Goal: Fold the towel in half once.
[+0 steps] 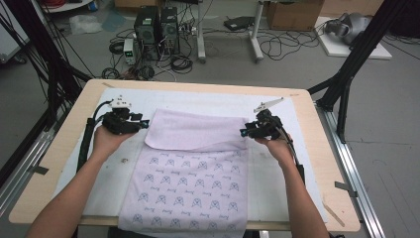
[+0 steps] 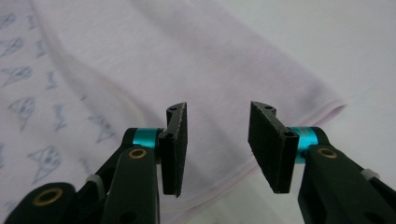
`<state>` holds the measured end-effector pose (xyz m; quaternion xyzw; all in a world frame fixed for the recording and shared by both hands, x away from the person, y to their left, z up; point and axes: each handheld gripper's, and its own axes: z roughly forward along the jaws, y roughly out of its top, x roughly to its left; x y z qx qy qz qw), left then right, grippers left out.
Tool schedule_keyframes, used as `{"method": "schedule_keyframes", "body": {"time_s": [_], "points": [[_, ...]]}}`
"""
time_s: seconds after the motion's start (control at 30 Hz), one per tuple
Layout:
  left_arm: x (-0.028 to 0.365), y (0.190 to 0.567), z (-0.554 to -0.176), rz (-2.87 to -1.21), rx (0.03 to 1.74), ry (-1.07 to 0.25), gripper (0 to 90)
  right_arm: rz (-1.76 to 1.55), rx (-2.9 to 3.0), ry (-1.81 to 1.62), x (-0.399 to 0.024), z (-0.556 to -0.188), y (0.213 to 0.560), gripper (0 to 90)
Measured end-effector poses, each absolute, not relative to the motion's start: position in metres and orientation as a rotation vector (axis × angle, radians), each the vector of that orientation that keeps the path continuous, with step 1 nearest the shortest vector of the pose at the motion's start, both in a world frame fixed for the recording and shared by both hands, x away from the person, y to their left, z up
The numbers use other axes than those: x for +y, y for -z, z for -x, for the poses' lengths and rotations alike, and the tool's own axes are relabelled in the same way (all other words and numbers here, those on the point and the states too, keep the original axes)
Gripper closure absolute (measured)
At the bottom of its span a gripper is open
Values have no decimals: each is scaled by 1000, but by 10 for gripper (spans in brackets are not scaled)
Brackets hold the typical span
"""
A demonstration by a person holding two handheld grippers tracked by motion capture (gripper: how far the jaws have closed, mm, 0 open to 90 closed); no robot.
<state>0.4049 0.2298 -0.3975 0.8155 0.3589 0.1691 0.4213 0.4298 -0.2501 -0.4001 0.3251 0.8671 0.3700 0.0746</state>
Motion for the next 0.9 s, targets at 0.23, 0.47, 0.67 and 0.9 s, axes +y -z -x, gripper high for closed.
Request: {"method": "schedule_keyframes", "body": {"time_s": [0.23,0.47,0.67,0.9], "points": [[228,420,-379,-2095,841,-337,576,-903,2709,-1133,-249,-400,414,607],[229,422,-371,-2080,804,-352,568,-850,2696,-1179,-252,-377,412,605],[219,439,-377,-2160,812,-313,575,-832,2771,-1089,-240,-377,429,588],[225,439,-376,-2133,835,-361,864,-809,2752,-1054,-240,-378,428,864]]}}
